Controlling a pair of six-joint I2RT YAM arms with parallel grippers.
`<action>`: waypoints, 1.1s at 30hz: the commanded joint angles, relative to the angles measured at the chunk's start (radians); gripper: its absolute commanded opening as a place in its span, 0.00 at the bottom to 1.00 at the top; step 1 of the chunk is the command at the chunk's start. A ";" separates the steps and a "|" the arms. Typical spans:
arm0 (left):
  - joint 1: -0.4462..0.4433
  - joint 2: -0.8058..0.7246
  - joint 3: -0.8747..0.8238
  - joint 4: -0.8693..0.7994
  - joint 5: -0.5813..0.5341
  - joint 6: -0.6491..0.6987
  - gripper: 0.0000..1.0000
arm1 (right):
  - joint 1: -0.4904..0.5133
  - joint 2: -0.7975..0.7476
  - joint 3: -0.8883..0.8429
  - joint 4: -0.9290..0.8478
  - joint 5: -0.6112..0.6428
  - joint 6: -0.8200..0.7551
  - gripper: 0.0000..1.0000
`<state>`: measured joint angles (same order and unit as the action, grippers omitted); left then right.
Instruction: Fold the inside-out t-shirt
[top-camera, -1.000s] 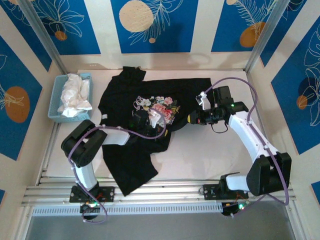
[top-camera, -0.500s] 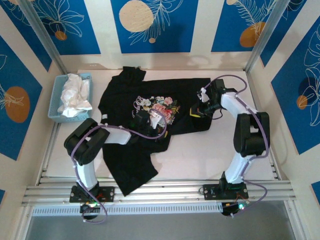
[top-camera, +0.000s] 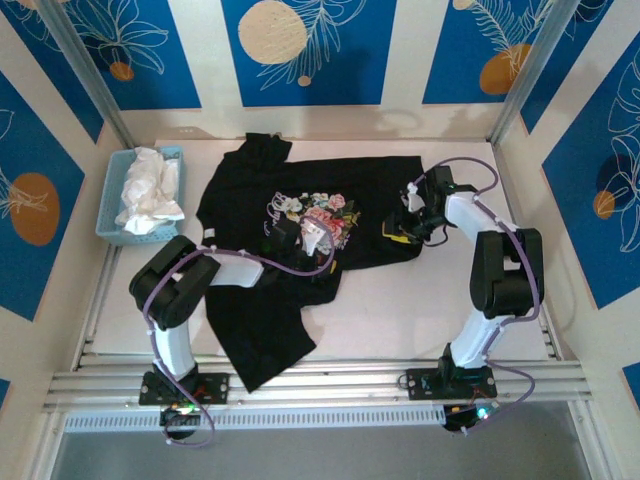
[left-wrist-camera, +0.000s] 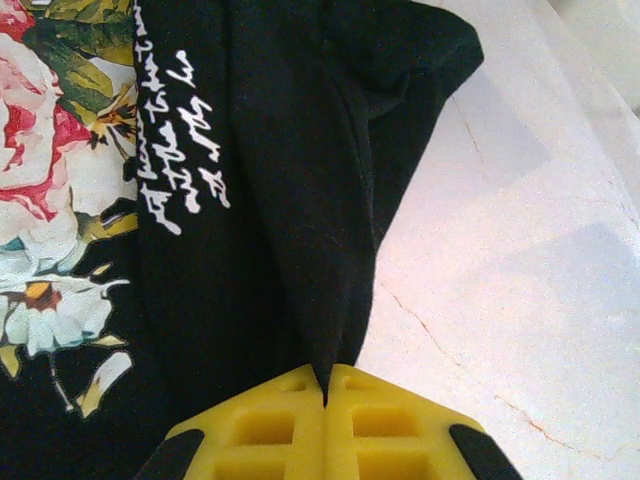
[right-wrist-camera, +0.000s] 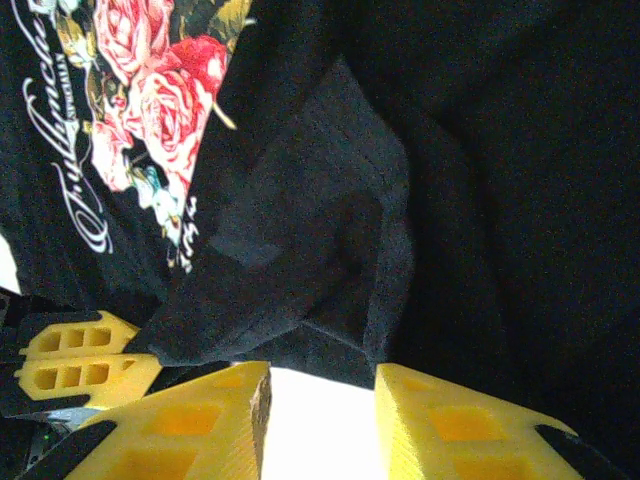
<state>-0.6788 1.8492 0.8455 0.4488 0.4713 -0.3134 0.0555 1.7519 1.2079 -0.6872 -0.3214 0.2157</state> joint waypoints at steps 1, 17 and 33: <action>0.008 0.013 0.018 -0.002 0.028 -0.001 0.00 | 0.017 0.011 -0.007 0.027 0.040 -0.011 0.36; 0.008 0.008 0.017 -0.001 0.036 -0.005 0.00 | 0.142 0.246 0.253 -0.046 0.352 -0.137 0.47; 0.008 0.021 0.013 0.005 0.043 -0.009 0.00 | 0.153 0.262 0.268 -0.031 0.233 -0.138 0.21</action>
<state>-0.6788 1.8492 0.8455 0.4488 0.4831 -0.3145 0.2039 2.0182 1.4532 -0.7036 -0.0475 0.0822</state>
